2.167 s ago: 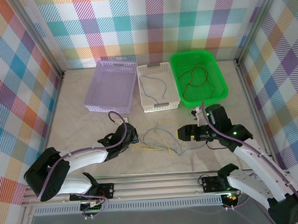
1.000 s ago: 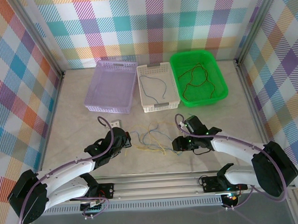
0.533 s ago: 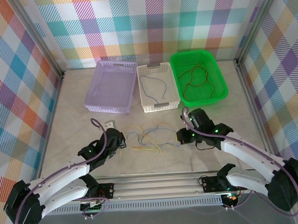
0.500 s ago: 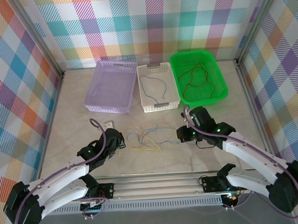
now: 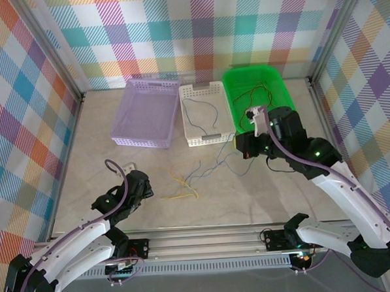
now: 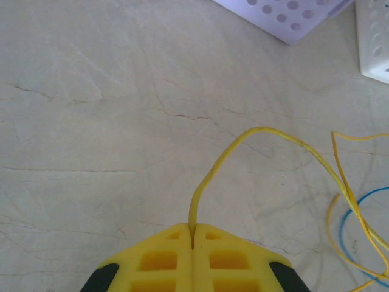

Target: Untangle the cables

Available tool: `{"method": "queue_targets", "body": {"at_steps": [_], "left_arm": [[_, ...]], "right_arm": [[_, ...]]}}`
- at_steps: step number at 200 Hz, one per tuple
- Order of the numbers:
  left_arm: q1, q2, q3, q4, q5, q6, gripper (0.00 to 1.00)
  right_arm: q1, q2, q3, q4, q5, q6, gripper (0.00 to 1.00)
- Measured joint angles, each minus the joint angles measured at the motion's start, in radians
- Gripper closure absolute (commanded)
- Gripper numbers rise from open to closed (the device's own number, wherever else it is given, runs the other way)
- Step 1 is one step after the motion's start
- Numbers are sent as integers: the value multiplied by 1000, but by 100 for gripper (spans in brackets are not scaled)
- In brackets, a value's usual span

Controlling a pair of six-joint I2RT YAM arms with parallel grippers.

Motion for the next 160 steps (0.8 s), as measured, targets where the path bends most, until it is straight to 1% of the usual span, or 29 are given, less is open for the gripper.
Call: {"method": "queue_targets", "body": {"at_steps": [56,97,160], "left_arm": [[27,12,0,-31,0,-17,100],[40,22,0,-40,0,-30,100],[60,39,0,-39,8,-34,100]], "right_arm": [[0,95,326,-120,6,-59,100],[0,164,529,-195,-3,-79,100],[0,294,929,-335,-5,-118,100]]}}
